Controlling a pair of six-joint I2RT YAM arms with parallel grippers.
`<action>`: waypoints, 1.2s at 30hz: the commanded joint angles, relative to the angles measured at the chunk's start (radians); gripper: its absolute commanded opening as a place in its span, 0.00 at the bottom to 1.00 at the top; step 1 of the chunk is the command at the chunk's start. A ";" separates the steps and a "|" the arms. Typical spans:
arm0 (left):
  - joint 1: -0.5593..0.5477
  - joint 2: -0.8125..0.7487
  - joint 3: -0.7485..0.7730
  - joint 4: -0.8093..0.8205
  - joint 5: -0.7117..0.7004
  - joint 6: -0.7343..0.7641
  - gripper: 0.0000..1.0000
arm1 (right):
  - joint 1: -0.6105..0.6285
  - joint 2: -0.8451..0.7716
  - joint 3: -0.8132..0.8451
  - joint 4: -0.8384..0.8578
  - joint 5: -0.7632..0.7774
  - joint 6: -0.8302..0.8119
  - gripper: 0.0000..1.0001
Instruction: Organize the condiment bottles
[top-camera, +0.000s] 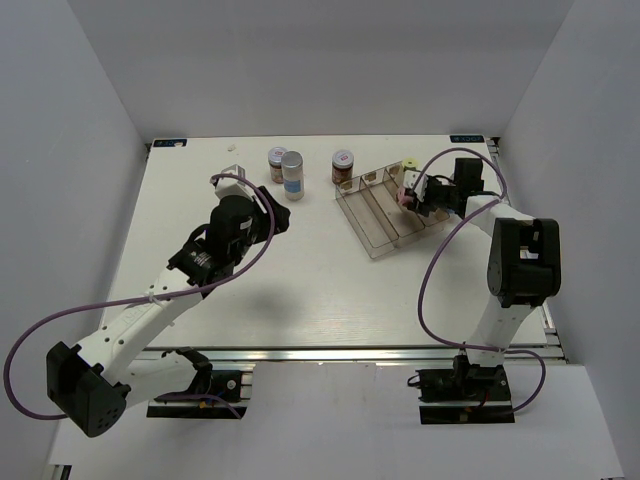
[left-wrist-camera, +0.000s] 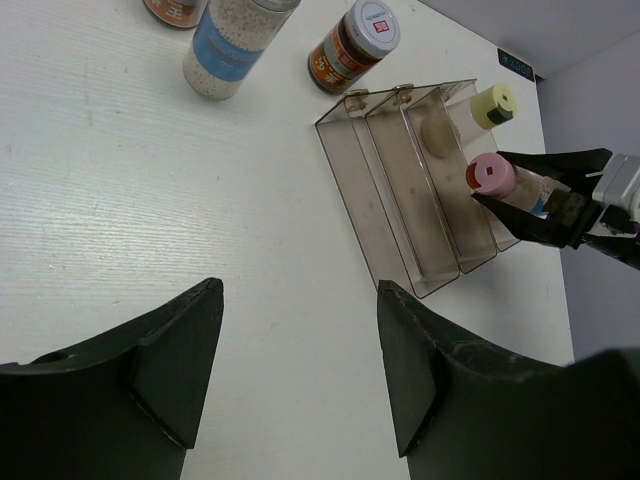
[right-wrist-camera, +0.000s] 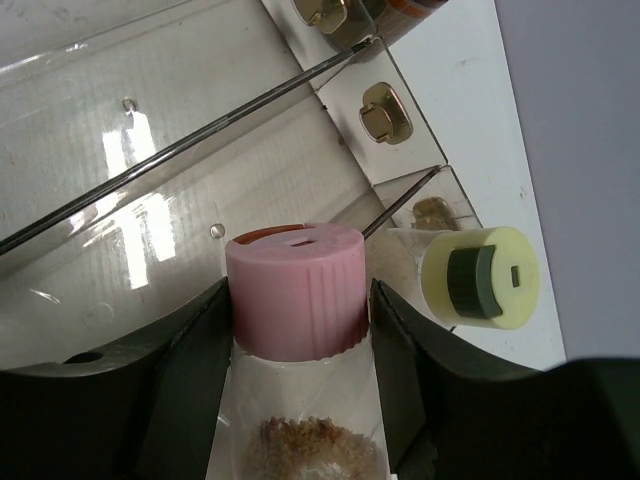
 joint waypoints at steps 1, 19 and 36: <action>0.000 -0.019 0.004 -0.003 -0.007 -0.006 0.73 | 0.001 -0.033 0.002 0.095 -0.023 0.171 0.35; 0.000 0.003 0.015 0.004 0.025 -0.022 0.72 | -0.090 -0.042 -0.109 0.565 0.043 0.947 0.33; 0.000 0.024 0.037 -0.015 0.051 -0.035 0.72 | -0.094 -0.024 -0.240 1.005 -0.004 1.272 0.36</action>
